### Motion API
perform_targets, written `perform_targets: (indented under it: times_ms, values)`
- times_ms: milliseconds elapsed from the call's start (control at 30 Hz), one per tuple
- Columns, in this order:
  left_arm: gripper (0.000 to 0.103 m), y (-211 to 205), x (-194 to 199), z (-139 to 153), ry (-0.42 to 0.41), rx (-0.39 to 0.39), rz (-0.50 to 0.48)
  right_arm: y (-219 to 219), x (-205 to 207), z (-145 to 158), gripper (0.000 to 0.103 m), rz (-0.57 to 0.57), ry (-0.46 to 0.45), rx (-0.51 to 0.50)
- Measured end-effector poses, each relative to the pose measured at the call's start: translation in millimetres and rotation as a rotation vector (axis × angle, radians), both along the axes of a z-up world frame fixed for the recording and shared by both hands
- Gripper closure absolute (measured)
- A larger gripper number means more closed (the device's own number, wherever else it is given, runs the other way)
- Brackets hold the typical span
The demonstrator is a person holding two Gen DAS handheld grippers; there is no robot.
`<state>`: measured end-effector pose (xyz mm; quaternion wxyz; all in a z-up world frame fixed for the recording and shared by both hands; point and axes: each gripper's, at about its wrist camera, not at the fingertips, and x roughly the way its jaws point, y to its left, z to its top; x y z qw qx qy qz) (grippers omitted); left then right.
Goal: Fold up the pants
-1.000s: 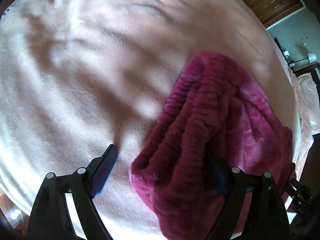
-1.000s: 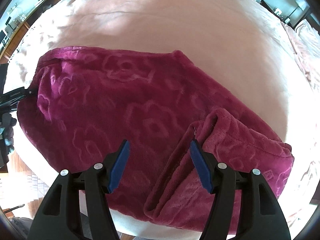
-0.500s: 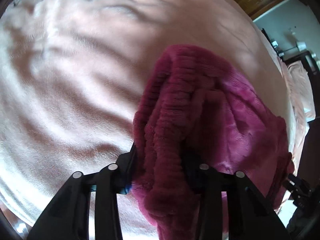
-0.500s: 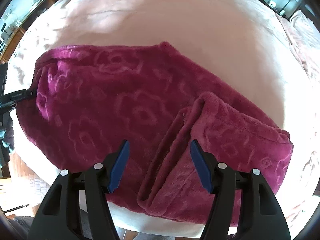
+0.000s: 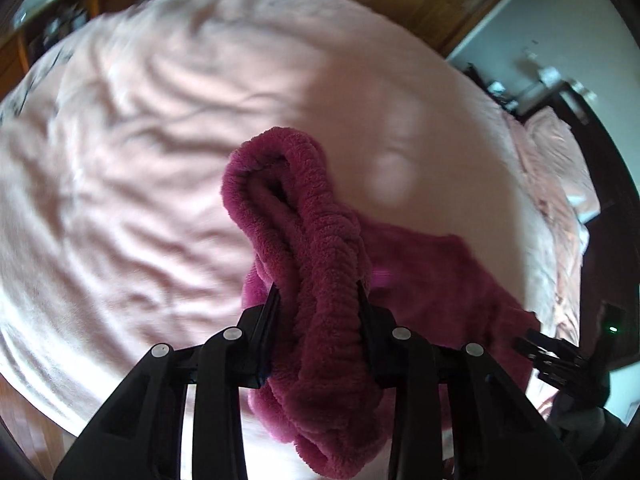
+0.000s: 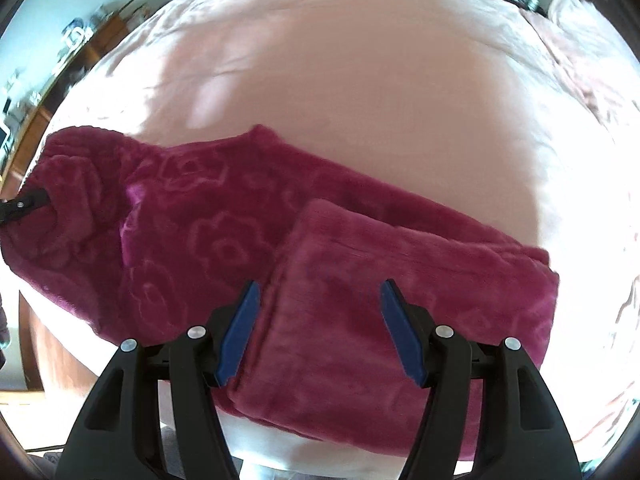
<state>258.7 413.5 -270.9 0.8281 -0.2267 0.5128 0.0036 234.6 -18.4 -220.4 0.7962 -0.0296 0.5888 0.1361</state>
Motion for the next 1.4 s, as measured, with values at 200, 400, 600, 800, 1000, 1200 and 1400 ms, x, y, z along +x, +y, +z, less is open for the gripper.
perform_targets:
  times_ms: [200, 400, 600, 800, 1000, 1200, 1400]
  values:
    - [0.070, -82.4, 18.9, 34.5, -0.054, 0.034, -0.117, -63.8, -10.7, 3.0, 0.038, -0.071, -0.006, 0.039]
    - [0.071, -168.7, 29.3, 52.0, -0.080, 0.050, -0.229, -133.5, -21.7, 1.8, 0.038, -0.142, -0.016, 0.063]
    - [0.071, -259.0, 41.7, 62.7, -0.088, 0.059, -0.362, -198.1, -35.8, -0.5, 0.038, -0.226, -0.018, 0.096]
    - [0.071, -340.0, 43.3, 61.7, -0.085, 0.059, -0.495, -243.1, -52.4, -1.1, 0.038, -0.290, -0.028, 0.117]
    - [0.070, -409.3, 43.5, 42.7, -0.053, 0.099, -0.619, -285.2, -75.2, -5.5, 0.038, -0.368, -0.024, 0.128]
    - [0.070, -451.7, 46.3, 12.2, -0.005, 0.161, -0.659, -317.9, -92.0, -12.0, 0.038, -0.425, -0.007, 0.124]
    - [0.070, -480.4, 46.4, -13.1, 0.032, 0.210, -0.681, -336.1, -106.7, -18.5, 0.038, -0.456, 0.007, 0.115]
